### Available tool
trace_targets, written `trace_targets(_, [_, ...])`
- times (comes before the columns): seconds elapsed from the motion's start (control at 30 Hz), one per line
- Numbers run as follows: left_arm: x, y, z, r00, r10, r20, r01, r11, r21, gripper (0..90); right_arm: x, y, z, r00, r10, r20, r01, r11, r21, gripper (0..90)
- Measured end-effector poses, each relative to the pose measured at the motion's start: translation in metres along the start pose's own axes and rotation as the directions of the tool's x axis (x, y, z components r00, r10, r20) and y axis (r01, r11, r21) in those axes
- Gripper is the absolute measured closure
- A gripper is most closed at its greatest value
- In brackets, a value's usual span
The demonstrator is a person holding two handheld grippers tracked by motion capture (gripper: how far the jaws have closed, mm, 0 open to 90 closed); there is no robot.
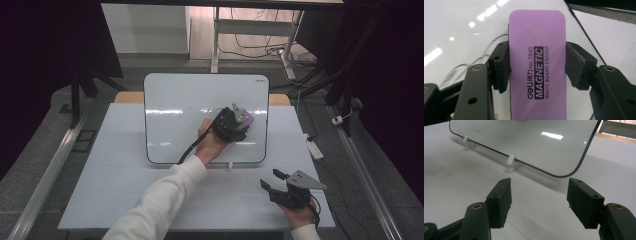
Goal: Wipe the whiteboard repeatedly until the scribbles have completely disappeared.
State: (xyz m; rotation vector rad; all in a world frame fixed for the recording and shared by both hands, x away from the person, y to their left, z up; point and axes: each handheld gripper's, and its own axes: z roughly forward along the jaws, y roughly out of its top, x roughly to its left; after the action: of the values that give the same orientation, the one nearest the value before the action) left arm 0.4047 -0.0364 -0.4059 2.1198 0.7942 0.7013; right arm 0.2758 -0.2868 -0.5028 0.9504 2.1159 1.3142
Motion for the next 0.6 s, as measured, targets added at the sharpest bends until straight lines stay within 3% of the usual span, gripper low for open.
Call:
trace_targets(0.17, [0.032,-0.008,-0.021,0.9950,-0.064,-0.076,0.063,0.9979,-0.014,41.9,0.000,0.000,0.000,1.0000,-0.001,0.001,0.001,1.000,0.001,35.5])
trace_targets(0.27, [0.052,-0.019,-0.033,0.9894,-0.113,-0.091,0.110,0.9933,-0.033,41.9,0.000,0.000,0.000,1.0000,-0.002,0.002,0.002,1.000,0.001,35.4])
trace_targets(0.33, [0.057,-0.023,-0.036,0.9882,-0.129,-0.083,0.126,0.9912,-0.040,41.9,-0.001,0.000,0.001,1.0000,0.000,0.002,0.000,1.000,-0.001,35.5])
trace_targets(0.4, [0.052,-0.022,-0.034,0.9882,-0.118,-0.098,0.114,0.9926,-0.040,41.9,0.000,0.001,0.001,1.0000,-0.004,0.002,0.004,1.000,-0.001,35.4])
trace_targets(0.6, [0.018,-0.010,-0.010,0.9976,-0.059,-0.037,0.058,0.9975,-0.039,41.9,0.003,0.002,0.002,0.9999,-0.012,-0.001,0.012,1.000,0.002,35.4])
